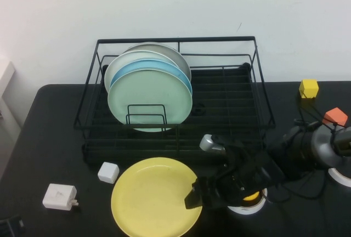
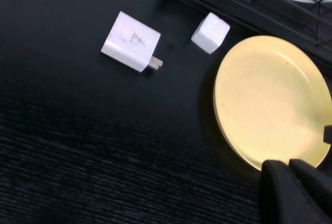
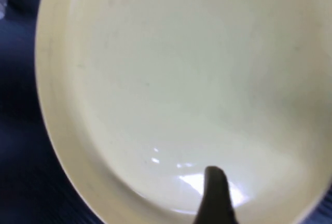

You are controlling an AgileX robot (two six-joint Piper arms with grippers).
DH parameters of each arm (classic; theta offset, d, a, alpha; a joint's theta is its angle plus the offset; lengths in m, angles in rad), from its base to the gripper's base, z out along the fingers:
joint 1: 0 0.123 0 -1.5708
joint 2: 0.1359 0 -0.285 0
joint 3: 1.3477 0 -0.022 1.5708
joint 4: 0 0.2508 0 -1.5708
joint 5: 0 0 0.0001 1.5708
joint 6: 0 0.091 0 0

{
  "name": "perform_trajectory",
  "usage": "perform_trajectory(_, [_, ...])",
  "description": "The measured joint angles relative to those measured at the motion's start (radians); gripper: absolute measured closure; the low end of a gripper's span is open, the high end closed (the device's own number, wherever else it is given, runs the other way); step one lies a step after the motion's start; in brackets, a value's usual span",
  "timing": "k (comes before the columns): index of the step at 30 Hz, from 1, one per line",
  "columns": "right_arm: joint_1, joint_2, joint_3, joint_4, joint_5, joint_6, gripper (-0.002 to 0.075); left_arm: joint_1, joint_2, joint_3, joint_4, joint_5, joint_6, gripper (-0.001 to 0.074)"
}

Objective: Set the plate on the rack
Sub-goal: Pick up the plate from the table

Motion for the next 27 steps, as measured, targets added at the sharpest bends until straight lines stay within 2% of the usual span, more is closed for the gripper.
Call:
perform_trajectory(4, [0.0, 0.022, -0.036, 0.0, 0.009, 0.0, 0.0281, 0.0, 0.0, 0.0, 0.0, 0.008, 0.003, 0.0736])
perform_trajectory(9, [0.0, 0.027, -0.051, 0.0, -0.069, 0.0, 0.0363, 0.0, 0.0, 0.0, 0.0, 0.017, 0.019, 0.0736])
perform_trajectory(12, [0.0, 0.027, -0.053, 0.0, -0.117, -0.025, 0.047, 0.0, 0.0, 0.0, 0.0, 0.017, 0.024, 0.0736])
perform_trajectory(15, [0.0, 0.031, -0.053, 0.001, -0.133, -0.083, 0.0629, 0.0, 0.0, 0.0, 0.002, 0.017, 0.034, 0.0736])
perform_trajectory(17, [0.0, 0.031, -0.053, 0.002, -0.133, -0.102, 0.0685, 0.0, 0.0, 0.0, 0.004, 0.015, 0.05, 0.0737])
perform_trajectory(20, [0.0, 0.033, -0.053, 0.002, -0.133, -0.114, 0.0713, 0.0, 0.0, 0.0, 0.005, 0.0, 0.054, 0.0736])
perform_trajectory(27, [0.0, 0.033, -0.053, -0.008, -0.069, -0.122, 0.0717, 0.0, 0.0, 0.0, -0.019, -0.023, 0.056, 0.0736])
